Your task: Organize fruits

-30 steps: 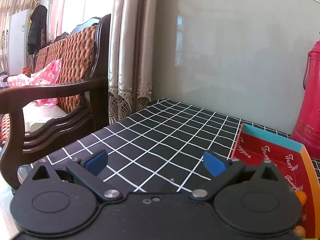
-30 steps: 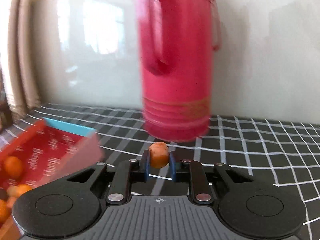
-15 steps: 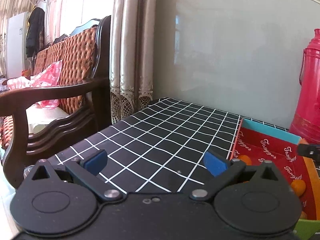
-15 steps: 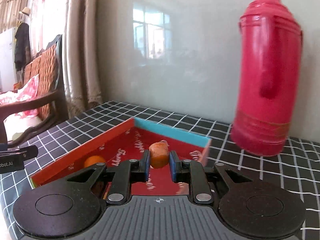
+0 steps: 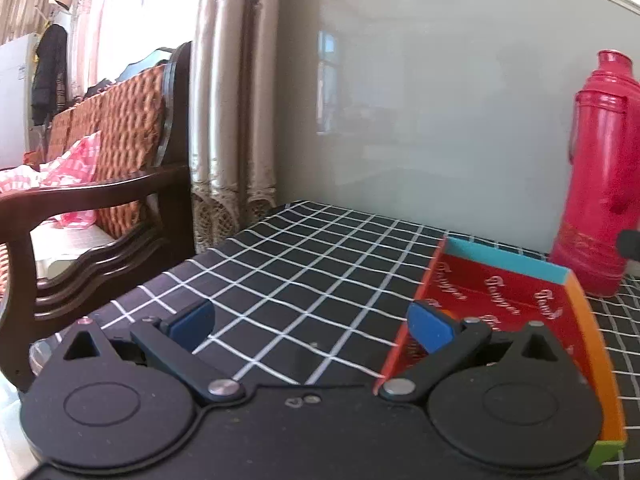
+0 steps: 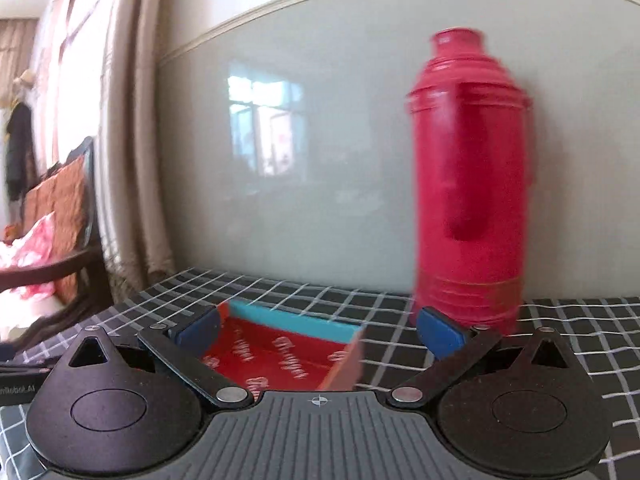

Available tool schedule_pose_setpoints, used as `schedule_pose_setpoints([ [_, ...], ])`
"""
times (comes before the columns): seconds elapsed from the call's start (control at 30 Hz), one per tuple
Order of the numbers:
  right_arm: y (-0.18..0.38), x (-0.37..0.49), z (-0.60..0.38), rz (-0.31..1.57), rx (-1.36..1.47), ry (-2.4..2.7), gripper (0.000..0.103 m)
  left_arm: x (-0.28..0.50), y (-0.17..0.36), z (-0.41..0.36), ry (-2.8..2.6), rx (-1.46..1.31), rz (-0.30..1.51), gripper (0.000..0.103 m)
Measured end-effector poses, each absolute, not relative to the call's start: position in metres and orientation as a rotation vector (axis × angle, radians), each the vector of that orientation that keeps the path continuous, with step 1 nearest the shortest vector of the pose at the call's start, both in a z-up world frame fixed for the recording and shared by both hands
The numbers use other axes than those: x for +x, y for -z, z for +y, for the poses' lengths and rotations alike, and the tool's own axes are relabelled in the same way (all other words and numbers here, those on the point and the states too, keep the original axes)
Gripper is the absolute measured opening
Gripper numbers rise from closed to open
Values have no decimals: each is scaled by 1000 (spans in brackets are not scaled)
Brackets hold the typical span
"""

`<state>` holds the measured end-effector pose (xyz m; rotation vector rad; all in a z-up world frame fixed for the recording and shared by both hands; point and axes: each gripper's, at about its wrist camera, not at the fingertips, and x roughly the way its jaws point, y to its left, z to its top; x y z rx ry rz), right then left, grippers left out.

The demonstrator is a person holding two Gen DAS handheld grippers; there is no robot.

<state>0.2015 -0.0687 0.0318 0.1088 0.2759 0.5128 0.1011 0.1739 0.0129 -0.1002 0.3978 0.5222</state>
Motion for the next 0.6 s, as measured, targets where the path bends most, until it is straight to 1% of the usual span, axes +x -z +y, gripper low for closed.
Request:
schedule_pose_setpoints([
  [0.13,-47,188,-100,249,133,-463,103,99,-23,152,-466,-102,375,97],
  [0.23,-53,159,-129,276,143,-438,103,85,-30,130,-407,-111,371,97],
  [0.4,-54,93,-169,318,61,-358,103,46,-38,90,-335,-78,371,97],
  [0.6,-51,6,-191,308,2,-321,103,-16,-43,57,-273,-61,359,97],
])
